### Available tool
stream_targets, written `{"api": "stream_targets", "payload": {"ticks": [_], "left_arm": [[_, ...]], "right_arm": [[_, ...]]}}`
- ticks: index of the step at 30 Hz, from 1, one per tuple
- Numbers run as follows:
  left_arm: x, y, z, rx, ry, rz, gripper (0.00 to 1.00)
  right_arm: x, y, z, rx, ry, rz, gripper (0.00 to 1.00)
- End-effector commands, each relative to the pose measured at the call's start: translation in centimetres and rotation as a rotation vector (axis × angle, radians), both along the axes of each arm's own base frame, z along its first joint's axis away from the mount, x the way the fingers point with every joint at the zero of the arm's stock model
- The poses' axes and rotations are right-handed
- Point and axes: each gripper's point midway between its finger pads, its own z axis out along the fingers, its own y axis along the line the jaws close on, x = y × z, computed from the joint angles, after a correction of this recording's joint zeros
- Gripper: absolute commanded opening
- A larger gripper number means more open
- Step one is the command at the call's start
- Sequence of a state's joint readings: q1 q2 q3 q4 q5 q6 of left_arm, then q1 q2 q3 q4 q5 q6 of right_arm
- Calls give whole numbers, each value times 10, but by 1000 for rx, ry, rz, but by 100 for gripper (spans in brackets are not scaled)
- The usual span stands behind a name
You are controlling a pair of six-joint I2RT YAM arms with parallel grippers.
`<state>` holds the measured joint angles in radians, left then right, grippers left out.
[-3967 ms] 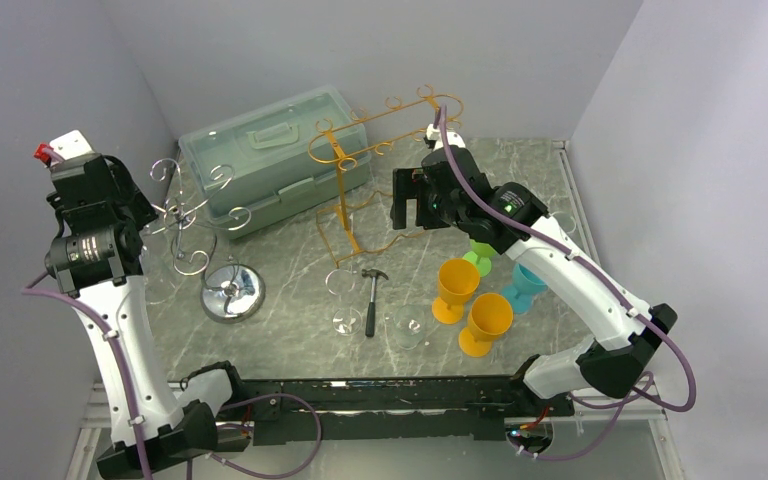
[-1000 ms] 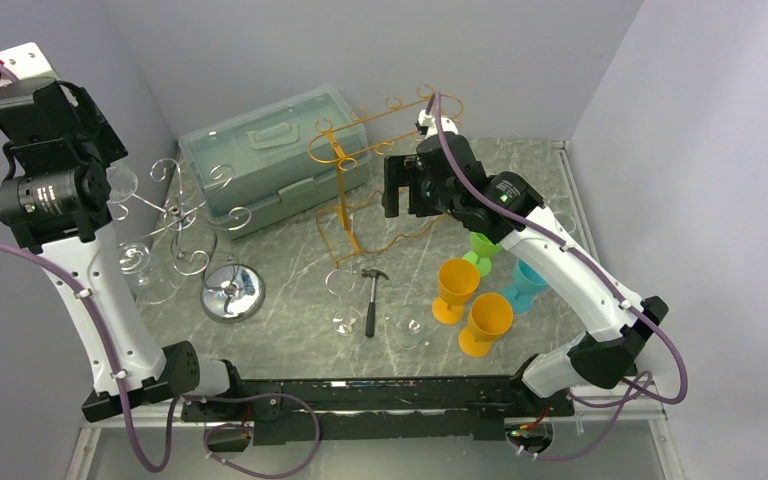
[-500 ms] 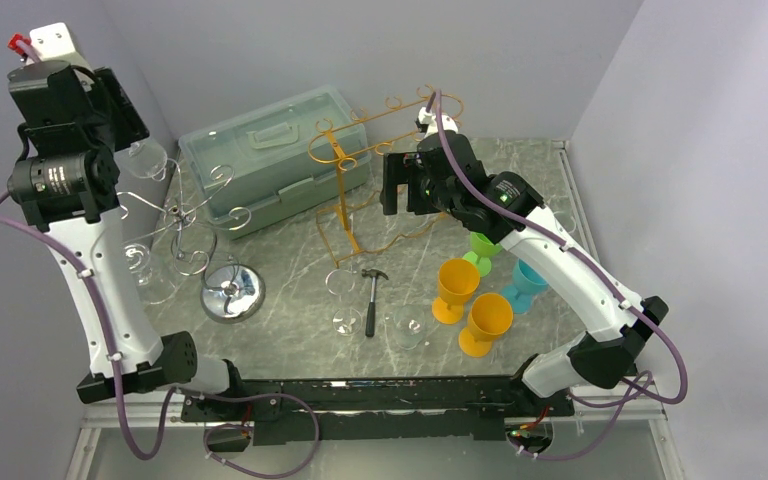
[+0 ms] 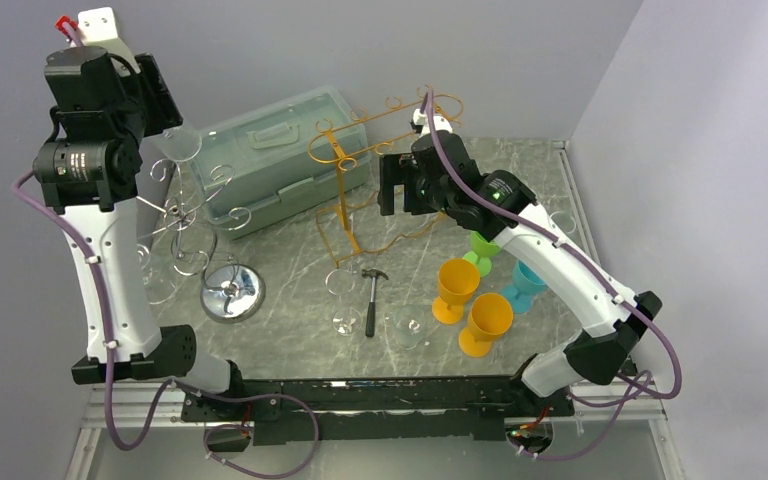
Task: Take the wine glass off the wine glass rack
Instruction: Place the wine glass at the center of the board.
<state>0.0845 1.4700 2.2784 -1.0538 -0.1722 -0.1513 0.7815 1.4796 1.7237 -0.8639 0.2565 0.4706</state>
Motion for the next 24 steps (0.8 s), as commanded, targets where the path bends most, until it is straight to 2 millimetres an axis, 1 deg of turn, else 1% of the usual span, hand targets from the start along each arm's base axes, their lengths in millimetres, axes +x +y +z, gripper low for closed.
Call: {"api": "stream_targets", "payload": {"ticks": [1, 6, 8, 15, 21, 24], "left_arm": [[0, -17, 44, -9, -161, -54, 28], [5, -41, 37, -45, -150, -141, 28], [7, -57, 35, -59, -144, -187, 28], [11, -95, 29, -82, -126, -288, 27], [13, -129, 23, -101, -105, -366, 27], [12, -146, 21, -106, -92, -402, 27]], "right_arm": [[5, 6, 30, 58, -81, 8, 100], [5, 6, 29, 66, -87, 4, 100], [5, 5, 30, 75, -93, 3, 100], [2, 5, 33, 107, -109, 4, 100], [-4, 21, 47, 225, -127, 61, 100], [-7, 33, 59, 316, -144, 96, 100]]}}
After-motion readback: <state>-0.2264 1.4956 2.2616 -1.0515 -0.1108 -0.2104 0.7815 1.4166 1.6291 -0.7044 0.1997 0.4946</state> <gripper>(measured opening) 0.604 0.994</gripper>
